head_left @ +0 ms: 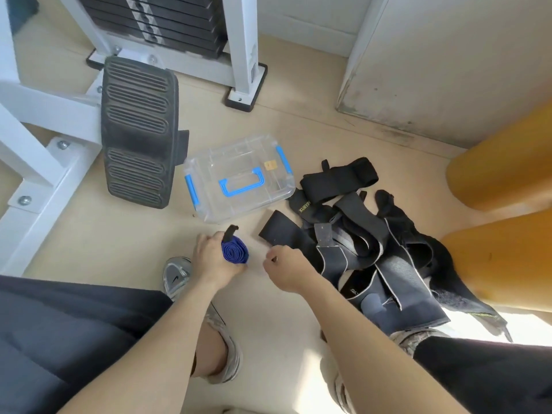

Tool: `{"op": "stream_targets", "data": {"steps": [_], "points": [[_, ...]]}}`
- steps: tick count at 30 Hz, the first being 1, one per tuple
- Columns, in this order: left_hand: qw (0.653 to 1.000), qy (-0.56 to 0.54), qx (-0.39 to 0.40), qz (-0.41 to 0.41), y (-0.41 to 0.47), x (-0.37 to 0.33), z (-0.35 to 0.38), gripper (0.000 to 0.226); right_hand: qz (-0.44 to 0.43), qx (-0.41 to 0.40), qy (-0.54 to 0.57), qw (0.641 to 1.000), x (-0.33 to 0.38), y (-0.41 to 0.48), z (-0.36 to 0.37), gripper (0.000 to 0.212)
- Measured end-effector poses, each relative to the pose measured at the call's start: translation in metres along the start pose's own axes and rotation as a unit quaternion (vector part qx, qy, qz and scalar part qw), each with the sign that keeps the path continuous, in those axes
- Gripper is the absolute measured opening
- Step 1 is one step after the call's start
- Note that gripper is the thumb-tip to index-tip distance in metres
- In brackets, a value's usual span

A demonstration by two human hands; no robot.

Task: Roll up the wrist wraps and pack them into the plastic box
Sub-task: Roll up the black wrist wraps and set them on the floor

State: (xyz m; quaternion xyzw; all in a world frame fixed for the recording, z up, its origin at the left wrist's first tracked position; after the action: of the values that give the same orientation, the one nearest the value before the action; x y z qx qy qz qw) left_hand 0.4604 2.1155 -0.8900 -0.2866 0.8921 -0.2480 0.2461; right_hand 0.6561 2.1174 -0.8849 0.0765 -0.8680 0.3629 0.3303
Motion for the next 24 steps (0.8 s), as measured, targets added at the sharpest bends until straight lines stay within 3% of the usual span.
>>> {"op": "stream_targets", "data": {"steps": [4,6,8,11,12,15,17,19,22,24], "points": [[0.992,-0.071,-0.074,-0.071,0.016,0.011,-0.013,0.074,0.034,0.032,-0.098,0.994,-0.023,0.003,-0.016,0.013],[0.986,-0.089,-0.09,-0.108,0.02,0.012,-0.016,0.078,0.021,0.054,-0.127,0.99,-0.026,0.004,-0.022,0.014],[0.979,-0.119,-0.081,-0.147,0.022,0.014,-0.016,0.084,0.007,0.073,-0.139,0.988,-0.024,0.003,-0.026,0.024],[0.968,-0.129,-0.046,-0.211,0.021,0.016,-0.009,0.085,-0.004,0.094,-0.166,0.982,-0.025,0.003,-0.03,0.011],[0.962,-0.12,-0.026,-0.242,0.019,0.017,-0.004,0.084,0.002,0.091,-0.174,0.981,-0.026,0.003,-0.035,0.016],[0.91,-0.219,0.015,-0.351,0.003,0.021,0.009,0.078,0.03,0.062,-0.194,0.979,-0.037,-0.007,-0.055,0.026],[0.849,-0.358,0.065,-0.382,-0.009,0.014,0.018,0.048,0.054,0.018,-0.223,0.973,-0.051,-0.022,-0.073,0.033],[0.824,-0.392,0.151,-0.38,-0.019,-0.002,0.027,0.02,0.058,-0.006,-0.243,0.968,-0.065,-0.041,-0.085,0.044],[0.879,-0.308,0.212,-0.295,-0.032,-0.028,0.035,0.02,0.052,0.079,-0.292,0.952,-0.082,-0.071,-0.078,0.056],[0.925,-0.249,0.199,-0.205,-0.041,-0.049,0.036,0.018,0.053,0.093,-0.328,0.939,-0.09,-0.088,-0.074,0.034]]}}
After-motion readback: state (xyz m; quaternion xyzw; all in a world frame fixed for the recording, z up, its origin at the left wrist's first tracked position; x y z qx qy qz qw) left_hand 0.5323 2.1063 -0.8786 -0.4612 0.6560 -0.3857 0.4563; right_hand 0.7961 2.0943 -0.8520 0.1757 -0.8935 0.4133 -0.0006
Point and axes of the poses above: each hand's wrist, its own y-axis towards the middle knuckle, its own z-axis out of the palm, x = y × z, the point moved 7 cm from there along y, towards the middle knuckle, and after that the axes turned 13 degrees about -z, right-handed, at the moved point
